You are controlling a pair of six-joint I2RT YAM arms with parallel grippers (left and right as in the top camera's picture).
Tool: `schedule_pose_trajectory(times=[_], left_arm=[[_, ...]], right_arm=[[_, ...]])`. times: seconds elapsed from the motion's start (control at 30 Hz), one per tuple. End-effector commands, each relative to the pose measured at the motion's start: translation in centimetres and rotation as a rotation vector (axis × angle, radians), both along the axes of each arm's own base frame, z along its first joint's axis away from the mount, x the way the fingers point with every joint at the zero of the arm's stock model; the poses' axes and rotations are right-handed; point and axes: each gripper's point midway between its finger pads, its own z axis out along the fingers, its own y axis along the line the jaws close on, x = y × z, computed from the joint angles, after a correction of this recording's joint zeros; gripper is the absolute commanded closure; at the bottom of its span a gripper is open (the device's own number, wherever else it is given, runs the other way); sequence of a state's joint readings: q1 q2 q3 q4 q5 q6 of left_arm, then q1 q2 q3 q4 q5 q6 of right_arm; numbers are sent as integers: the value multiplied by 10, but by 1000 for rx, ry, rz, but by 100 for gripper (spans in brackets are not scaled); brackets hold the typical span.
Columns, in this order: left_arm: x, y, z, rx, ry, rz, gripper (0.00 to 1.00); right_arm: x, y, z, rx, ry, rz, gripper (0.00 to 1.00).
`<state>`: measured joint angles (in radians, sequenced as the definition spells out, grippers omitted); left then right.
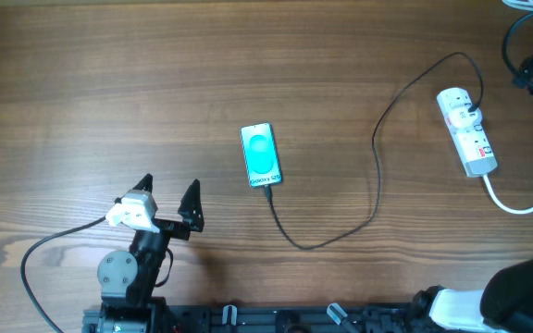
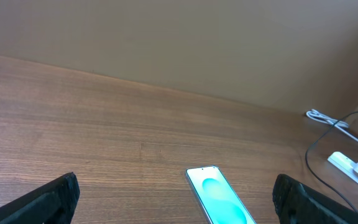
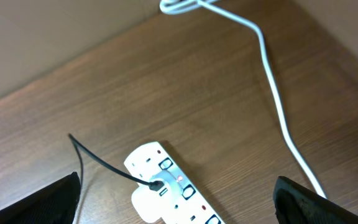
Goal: Plug charger to phone and switch on socket
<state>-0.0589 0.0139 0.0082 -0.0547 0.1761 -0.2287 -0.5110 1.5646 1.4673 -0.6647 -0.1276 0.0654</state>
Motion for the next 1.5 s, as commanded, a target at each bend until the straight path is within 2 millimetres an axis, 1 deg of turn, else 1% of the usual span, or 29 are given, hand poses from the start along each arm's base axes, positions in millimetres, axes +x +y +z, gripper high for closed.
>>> schedule_pose_trajectory(times=[0.0, 0.1, 0.13, 0.23, 0.33, 0.43, 0.57, 0.67, 0.83, 0.9, 1.0, 1.07, 1.17, 1.27, 1.37, 1.47], left_arm=[[0, 3, -1, 15, -3, 15, 0], [0, 3, -1, 15, -3, 15, 0], [0, 3, -1, 15, -3, 15, 0], [0, 3, -1, 15, -3, 15, 0], [0, 3, -1, 15, -3, 15, 0], [0, 3, -1, 15, -3, 15, 0], [0, 3, -1, 15, -3, 15, 0], [0, 3, -1, 15, -3, 15, 0], [0, 3, -1, 15, -3, 15, 0], [0, 3, -1, 15, -3, 15, 0], [0, 3, -1, 15, -3, 15, 0], [0, 3, -1, 15, -3, 15, 0], [0, 3, -1, 15, -3, 15, 0], [0, 3, -1, 15, -3, 15, 0], [0, 3, -1, 15, -3, 15, 0], [0, 3, -1, 15, -3, 15, 0]], right_arm=[[-5, 7, 20, -26, -42, 19, 0], [0, 27, 28, -35, -61, 64, 0], [4, 39, 32, -38, -68, 93, 0], [15, 83, 40, -42, -88, 199, 0], [26, 137, 42, -38, -95, 325, 0], [30, 177, 42, -34, -97, 420, 0], [30, 206, 41, -31, -98, 486, 0], [27, 209, 48, -34, -112, 494, 0], [5, 210, 90, -63, -215, 492, 0], [-4, 210, 104, -73, -251, 491, 0], [-16, 211, 123, -87, -299, 490, 0], [-21, 211, 129, -93, -317, 490, 0], [-21, 211, 129, -93, -317, 490, 0], [-17, 211, 124, -88, -302, 490, 0], [-12, 210, 113, -79, -273, 490, 0], [-16, 210, 113, -77, -264, 490, 0]])
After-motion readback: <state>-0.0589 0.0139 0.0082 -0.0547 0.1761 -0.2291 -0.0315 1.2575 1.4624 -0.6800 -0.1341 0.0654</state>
